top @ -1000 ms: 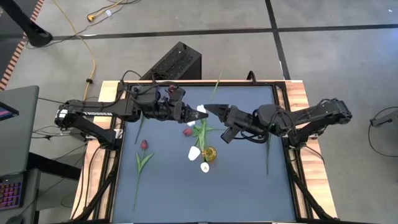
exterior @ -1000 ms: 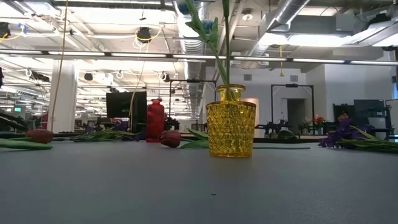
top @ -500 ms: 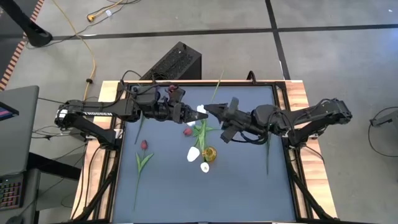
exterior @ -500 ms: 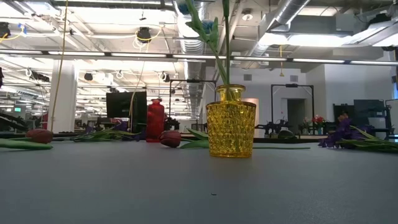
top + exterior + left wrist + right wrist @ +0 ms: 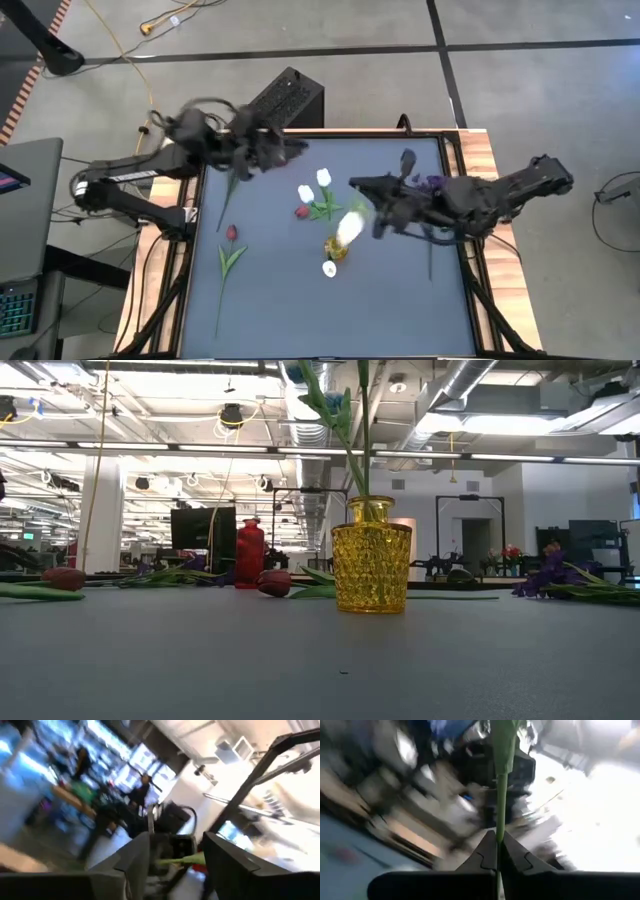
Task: Sort flowers into vase by color
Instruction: Put the white flower into the yellow vase
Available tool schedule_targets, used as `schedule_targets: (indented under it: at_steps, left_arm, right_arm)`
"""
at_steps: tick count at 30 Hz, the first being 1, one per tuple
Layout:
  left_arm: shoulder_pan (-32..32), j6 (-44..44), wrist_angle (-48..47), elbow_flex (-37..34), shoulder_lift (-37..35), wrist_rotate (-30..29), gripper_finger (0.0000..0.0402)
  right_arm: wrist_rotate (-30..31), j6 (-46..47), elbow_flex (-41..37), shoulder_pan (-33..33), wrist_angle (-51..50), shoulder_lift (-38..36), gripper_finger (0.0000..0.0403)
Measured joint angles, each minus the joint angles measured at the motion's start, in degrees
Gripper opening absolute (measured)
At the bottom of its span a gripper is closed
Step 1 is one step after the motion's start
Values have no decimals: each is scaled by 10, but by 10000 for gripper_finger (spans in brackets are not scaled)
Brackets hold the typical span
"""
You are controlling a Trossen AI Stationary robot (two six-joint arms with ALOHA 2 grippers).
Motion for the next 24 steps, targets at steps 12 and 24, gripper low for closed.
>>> schedule_targets:
  at_steps: [12, 24]
  left_arm:
    - [23, 214, -230, 1, -98, -129, 177]
    - [13, 231, -239, 0, -75, -97, 177]
  right_arm:
    - [-173, 371, -214, 40, 130, -101, 25]
    - [-140, 343, -448, 4, 633, 26, 25]
